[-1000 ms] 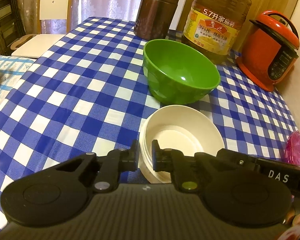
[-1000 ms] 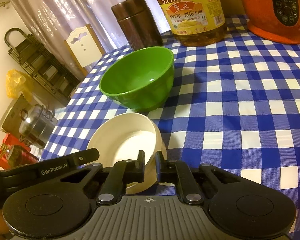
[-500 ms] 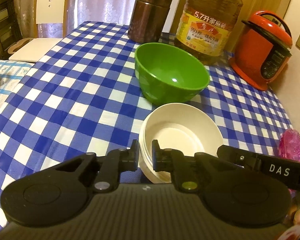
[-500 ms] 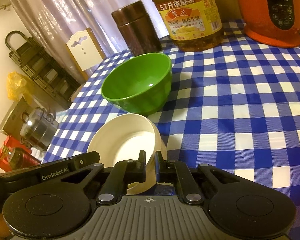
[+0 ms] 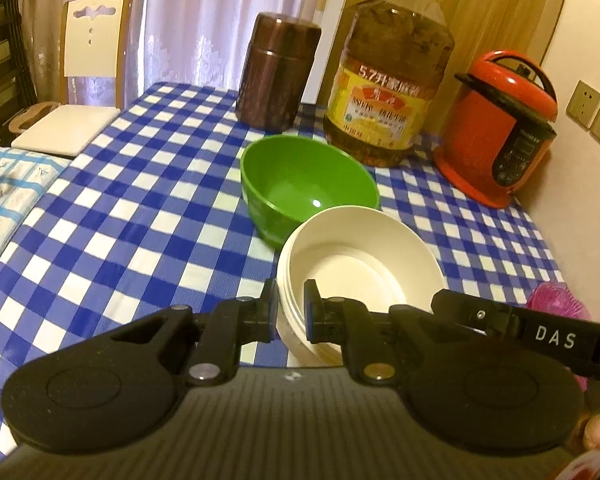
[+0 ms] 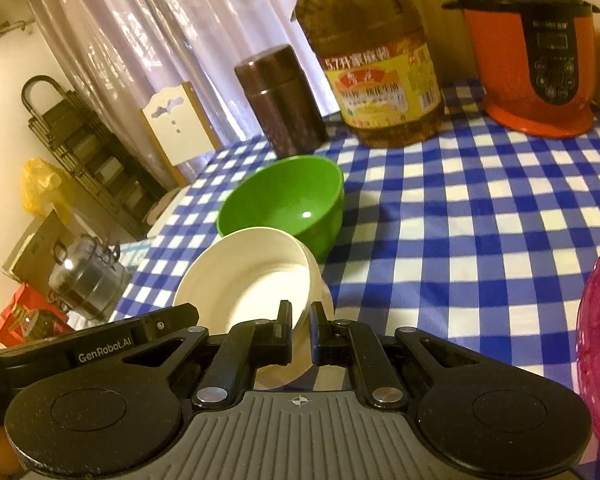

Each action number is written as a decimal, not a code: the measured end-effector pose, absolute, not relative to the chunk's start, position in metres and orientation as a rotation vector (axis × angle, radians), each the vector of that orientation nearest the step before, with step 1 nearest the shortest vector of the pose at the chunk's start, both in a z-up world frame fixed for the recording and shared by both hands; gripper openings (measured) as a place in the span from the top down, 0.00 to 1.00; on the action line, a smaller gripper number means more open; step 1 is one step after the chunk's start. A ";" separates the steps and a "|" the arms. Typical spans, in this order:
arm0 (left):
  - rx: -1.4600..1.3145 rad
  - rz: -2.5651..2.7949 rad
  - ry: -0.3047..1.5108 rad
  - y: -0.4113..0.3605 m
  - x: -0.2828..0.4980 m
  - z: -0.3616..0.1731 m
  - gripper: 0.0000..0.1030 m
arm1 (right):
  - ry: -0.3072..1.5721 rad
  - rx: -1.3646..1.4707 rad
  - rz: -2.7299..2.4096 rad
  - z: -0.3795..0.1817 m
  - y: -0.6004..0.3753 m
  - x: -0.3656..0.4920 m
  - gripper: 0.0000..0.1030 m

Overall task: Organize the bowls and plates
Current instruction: 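Carry the cream bowl with the left gripper while the right gripper guides it over the green bowl, then lower the cream bowl into the green bowl and open both grippers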

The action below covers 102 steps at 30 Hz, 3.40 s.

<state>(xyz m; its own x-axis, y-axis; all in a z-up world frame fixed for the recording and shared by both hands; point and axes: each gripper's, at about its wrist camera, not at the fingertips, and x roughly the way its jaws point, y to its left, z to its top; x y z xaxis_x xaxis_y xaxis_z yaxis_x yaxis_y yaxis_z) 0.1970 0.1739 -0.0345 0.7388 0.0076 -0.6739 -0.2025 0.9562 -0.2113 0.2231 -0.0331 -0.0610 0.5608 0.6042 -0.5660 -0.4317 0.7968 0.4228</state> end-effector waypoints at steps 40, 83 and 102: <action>-0.329 0.152 0.598 0.208 0.297 -0.025 0.90 | 0.640 0.211 0.621 -0.038 0.003 0.327 0.93; -0.258 0.175 0.697 0.210 0.320 -0.061 0.89 | 0.713 0.160 0.619 -0.079 0.021 0.356 0.93; -0.272 0.208 0.619 0.220 0.309 -0.054 0.66 | 0.680 0.244 0.614 -0.073 0.005 0.356 0.69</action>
